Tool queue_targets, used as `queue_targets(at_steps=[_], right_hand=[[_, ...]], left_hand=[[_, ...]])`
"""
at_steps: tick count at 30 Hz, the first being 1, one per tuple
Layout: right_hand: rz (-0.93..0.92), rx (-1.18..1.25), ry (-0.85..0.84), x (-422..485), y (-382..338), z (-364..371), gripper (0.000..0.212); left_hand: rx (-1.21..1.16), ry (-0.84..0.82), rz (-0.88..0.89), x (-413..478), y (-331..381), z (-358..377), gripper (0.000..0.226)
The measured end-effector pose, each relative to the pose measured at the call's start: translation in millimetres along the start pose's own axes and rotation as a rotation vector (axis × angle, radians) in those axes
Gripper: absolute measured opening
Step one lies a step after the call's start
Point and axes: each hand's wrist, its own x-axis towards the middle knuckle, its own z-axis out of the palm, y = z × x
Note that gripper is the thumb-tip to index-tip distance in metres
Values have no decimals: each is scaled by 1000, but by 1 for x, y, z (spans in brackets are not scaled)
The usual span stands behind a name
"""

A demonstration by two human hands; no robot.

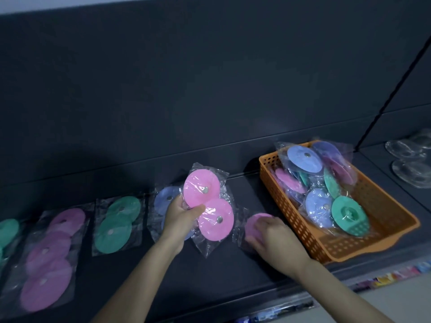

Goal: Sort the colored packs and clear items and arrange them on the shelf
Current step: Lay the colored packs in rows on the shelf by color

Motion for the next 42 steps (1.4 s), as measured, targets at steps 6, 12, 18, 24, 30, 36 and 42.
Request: queue_targets(at_steps=[6, 12, 18, 24, 30, 36, 42], right_hand=[[289, 513, 128, 50, -1, -20, 70], [284, 522, 194, 86, -11, -19, 45], [338, 401, 294, 85, 1, -5, 33], [399, 308, 196, 84, 11, 5, 36], [465, 204, 128, 79, 19, 8, 35], [408, 40, 6, 79, 19, 4, 34], [368, 0, -83, 78, 20, -1, 32]], left_hand=[[14, -100, 41, 5, 4, 16, 33], [20, -180, 131, 19, 9, 33, 32], [-107, 19, 65, 36, 11, 42, 13], [60, 56, -13, 59, 12, 48, 3], [295, -32, -42, 77, 6, 47, 7], [408, 7, 33, 85, 2, 42, 48], [750, -118, 158, 77, -2, 36, 69]])
